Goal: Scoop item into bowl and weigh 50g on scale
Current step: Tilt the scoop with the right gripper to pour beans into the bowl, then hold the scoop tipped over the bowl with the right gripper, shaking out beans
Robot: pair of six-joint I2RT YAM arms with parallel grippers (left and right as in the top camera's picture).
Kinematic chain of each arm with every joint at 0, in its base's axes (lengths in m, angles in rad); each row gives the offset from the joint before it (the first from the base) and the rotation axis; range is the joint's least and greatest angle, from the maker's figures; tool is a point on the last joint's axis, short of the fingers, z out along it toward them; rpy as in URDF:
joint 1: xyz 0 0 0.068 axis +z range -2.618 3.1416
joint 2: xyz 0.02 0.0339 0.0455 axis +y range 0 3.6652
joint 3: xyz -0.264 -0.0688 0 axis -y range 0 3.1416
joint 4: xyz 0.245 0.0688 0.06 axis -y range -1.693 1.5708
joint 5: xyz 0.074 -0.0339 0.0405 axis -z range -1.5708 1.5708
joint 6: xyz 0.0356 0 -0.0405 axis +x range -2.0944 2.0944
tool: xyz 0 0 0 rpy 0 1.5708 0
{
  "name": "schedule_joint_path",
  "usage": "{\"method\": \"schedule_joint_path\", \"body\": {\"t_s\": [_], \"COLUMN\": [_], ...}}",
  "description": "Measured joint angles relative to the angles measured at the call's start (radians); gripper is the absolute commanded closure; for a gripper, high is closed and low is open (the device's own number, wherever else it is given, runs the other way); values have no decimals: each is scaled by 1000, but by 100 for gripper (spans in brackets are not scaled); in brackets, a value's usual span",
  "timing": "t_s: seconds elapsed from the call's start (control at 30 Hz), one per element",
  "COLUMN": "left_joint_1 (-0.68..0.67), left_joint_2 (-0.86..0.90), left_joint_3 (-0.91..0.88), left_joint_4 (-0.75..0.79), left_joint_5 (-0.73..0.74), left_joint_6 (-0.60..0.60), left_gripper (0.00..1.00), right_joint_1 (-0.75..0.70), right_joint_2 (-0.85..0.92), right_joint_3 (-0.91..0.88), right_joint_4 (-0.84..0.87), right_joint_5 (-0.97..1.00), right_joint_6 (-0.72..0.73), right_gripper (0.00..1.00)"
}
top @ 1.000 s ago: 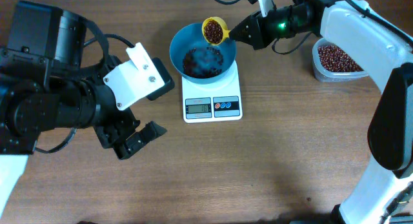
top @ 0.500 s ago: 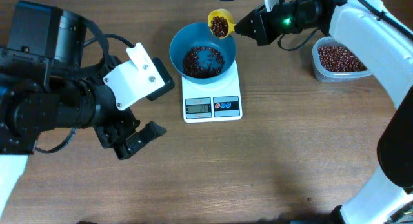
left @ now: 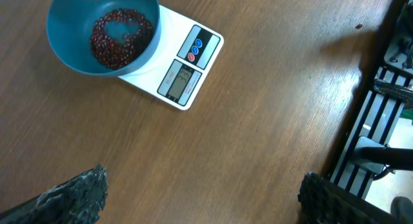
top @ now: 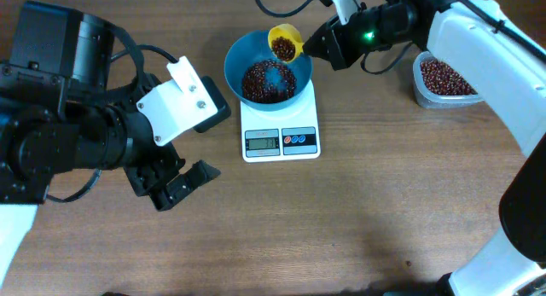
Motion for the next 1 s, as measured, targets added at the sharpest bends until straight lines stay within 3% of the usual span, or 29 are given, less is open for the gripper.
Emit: {"method": "schedule_joint_path", "body": {"t_s": [1.0], "left_joint_1": [0], "left_joint_2": [0], "left_joint_3": [0], "left_joint_4": [0], "left_joint_5": [0], "left_joint_6": [0], "left_gripper": [1], "right_joint_1": [72], "right_joint_2": [-2], "right_joint_3": [0], "right_joint_4": [16], "right_joint_5": [142], "right_joint_6": [66], "right_gripper": [96]}}
